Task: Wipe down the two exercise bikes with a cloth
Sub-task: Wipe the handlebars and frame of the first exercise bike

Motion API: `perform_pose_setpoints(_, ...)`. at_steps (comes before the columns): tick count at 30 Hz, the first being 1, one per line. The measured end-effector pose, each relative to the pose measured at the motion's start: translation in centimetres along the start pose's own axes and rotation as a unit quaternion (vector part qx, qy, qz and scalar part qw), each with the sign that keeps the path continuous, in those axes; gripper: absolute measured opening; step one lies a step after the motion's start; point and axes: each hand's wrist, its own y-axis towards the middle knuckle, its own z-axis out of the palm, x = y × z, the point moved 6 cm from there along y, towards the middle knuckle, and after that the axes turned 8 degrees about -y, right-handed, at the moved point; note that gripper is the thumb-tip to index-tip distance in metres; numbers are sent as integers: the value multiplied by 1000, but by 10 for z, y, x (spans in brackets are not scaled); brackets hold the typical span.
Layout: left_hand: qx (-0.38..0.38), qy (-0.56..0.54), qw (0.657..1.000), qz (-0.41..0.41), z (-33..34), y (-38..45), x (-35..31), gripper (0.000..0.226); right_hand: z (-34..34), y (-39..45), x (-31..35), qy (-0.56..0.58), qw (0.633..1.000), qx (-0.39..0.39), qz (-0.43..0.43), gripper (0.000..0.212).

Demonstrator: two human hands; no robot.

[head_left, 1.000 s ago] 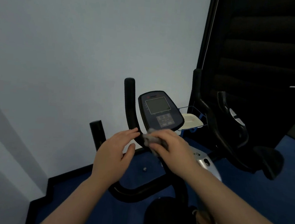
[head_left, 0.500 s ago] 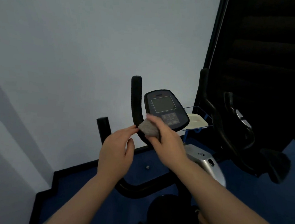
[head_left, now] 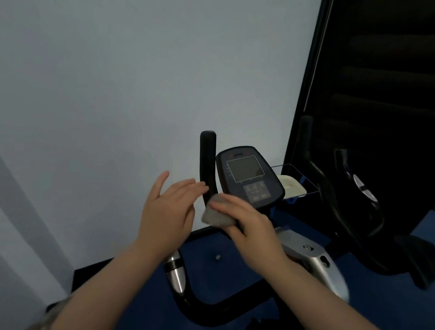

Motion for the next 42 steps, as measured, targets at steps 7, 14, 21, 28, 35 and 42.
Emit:
perform_pose_setpoints(7,-47,-13,998,-30,4,-7,7,46,-13,47,3,62,997,-27,24,46)
perform_pose_setpoints(14,-51,-51,997,-38,5,-8,8,32,-15,9,-5,18,1000,18,-10,43)
perform_pose_setpoints(21,-66,-52,996,-22,3,-7,7,28,1,36,1,85,994,-45,53,46)
perform_pose_setpoints(28,-86,-50,995,-21,3,-7,7,24,-24,54,4,-5,1000,-3,11,39)
perform_pose_setpoints(35,-87,-66,994,-15,1,-7,5,21,-10,18,-3,0,999,-33,9,47)
perform_pose_setpoints(42,-88,-48,995,-14,1,-8,6,24,0,47,14,-4,993,-115,38,44)
